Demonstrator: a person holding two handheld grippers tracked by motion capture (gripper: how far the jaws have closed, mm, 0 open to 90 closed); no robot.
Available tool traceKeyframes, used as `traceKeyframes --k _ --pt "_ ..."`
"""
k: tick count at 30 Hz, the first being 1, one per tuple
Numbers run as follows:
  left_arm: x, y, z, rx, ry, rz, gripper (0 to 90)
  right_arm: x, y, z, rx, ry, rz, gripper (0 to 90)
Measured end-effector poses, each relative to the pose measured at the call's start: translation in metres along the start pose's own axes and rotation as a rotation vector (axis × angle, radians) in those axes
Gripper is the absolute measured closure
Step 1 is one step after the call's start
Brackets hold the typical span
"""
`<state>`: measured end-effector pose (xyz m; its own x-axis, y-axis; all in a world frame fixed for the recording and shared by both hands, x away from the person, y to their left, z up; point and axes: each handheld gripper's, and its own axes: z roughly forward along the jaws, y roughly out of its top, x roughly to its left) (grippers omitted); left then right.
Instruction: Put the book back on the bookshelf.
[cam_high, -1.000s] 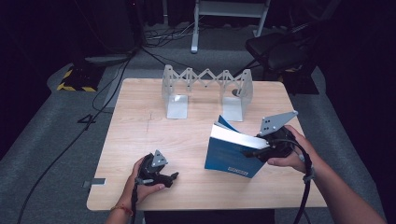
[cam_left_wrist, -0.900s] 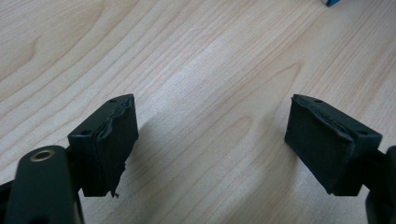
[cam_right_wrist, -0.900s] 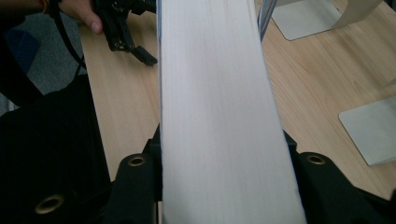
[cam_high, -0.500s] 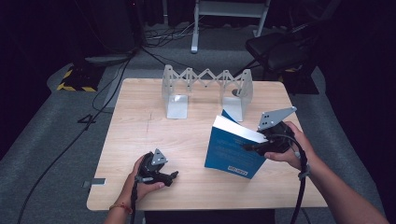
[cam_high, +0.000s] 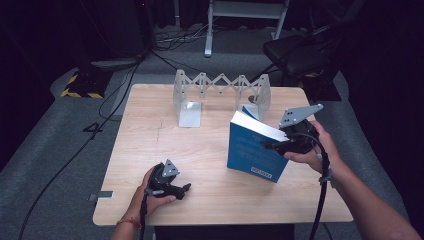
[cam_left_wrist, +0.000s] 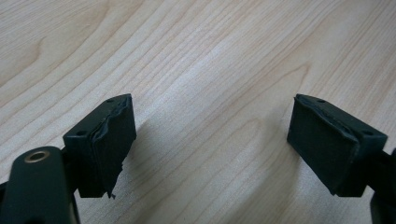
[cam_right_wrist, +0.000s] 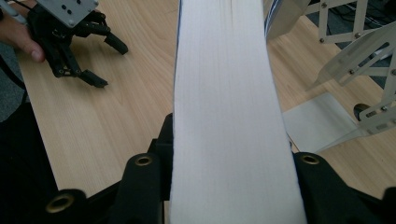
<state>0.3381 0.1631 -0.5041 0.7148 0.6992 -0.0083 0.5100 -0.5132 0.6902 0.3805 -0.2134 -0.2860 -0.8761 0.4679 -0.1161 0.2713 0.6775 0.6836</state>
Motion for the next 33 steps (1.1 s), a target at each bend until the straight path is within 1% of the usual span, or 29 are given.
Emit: traceKeyframes --k 1,2,3,6,8,11,12,13,14,15,16,17,18,19,20,22,26,28,30,31,32,33 --pt "0.0 0.0 0.0 0.0 0.0 0.0 15.8 -0.004 0.001 -0.001 0.0 -0.001 0.019 61.8" --pt "0.0 0.0 0.0 0.0 0.0 0.0 15.8 -0.007 0.002 -0.003 0.0 -0.008 0.029 61.7" --pt "0.0 0.0 0.0 0.0 0.0 0.0 15.8 -0.012 0.002 -0.004 0.001 -0.003 0.036 61.7" --pt "0.0 0.0 0.0 -0.003 0.002 -0.001 15.7 -0.023 0.004 -0.008 0.0 -0.028 0.062 61.7" --pt "0.0 0.0 0.0 -0.003 -0.002 -0.005 15.6 -0.031 0.004 -0.011 -0.003 -0.055 0.077 61.7" --pt "0.0 0.0 0.0 -0.003 0.002 -0.001 15.6 -0.047 0.003 -0.013 -0.013 -0.1 0.121 61.7" --pt "0.0 0.0 0.0 0.0 0.001 -0.003 15.6 -0.051 0.003 -0.014 -0.014 -0.113 0.133 61.7" --pt "0.0 0.0 0.0 0.0 0.001 -0.003 15.7 -0.051 0.003 -0.014 -0.014 -0.113 0.133 61.7" --pt "0.0 0.0 0.0 0.001 -0.002 -0.007 15.7 -0.056 0.003 -0.014 -0.014 -0.135 0.144 61.7" --pt "0.0 0.0 0.0 0.001 0.0 -0.002 15.6 -0.062 0.004 -0.014 -0.006 -0.17 0.155 61.7" --pt "0.0 0.0 0.0 0.001 0.0 -0.002 15.6 -0.062 0.004 -0.014 -0.006 -0.17 0.155 61.7" --pt "0.0 0.0 0.0 0.002 -0.001 -0.004 15.6 -0.064 0.005 -0.014 -0.007 -0.181 0.157 61.7" --pt "0.0 0.0 0.0 0.001 0.0 -0.003 15.6 -0.067 0.006 -0.013 -0.005 -0.201 0.168 61.7" --pt "0.0 0.0 0.0 0.001 0.0 -0.003 15.6 -0.07 0.007 -0.012 -0.001 -0.212 0.176 61.7" --pt "0.0 0.0 0.0 0.001 -0.001 -0.005 15.6 -0.072 0.009 -0.011 0.001 -0.215 0.179 61.7" --pt "-0.001 0.0 0.0 -0.001 -0.001 -0.007 15.6 -0.078 0.012 -0.009 0.004 -0.222 0.201 61.7" --pt "-0.001 0.0 0.0 0.0 0.003 -0.008 15.6 -0.086 0.02 0.0 0.007 -0.223 0.23 61.6" --pt "-0.002 0.0 -0.001 -0.001 0.015 0.007 15.6 -0.089 0.024 0.005 0.007 -0.234 0.244 61.6" --pt "-0.003 0.0 -0.001 -0.004 0.022 0.005 15.6 -0.094 0.028 0.012 0.002 -0.251 0.27 61.7" --pt "-0.003 0.0 -0.001 -0.004 0.022 0.005 15.6 -0.094 0.028 0.012 0.002 -0.251 0.27 61.7" --pt "-0.004 -0.001 -0.001 -0.006 0.024 -0.003 15.6 -0.098 0.033 0.019 0.0 -0.269 0.278 61.6" --pt "-0.003 -0.001 -0.001 -0.004 0.025 0.002 15.6 -0.1 0.035 0.022 0.002 -0.276 0.29 61.6"
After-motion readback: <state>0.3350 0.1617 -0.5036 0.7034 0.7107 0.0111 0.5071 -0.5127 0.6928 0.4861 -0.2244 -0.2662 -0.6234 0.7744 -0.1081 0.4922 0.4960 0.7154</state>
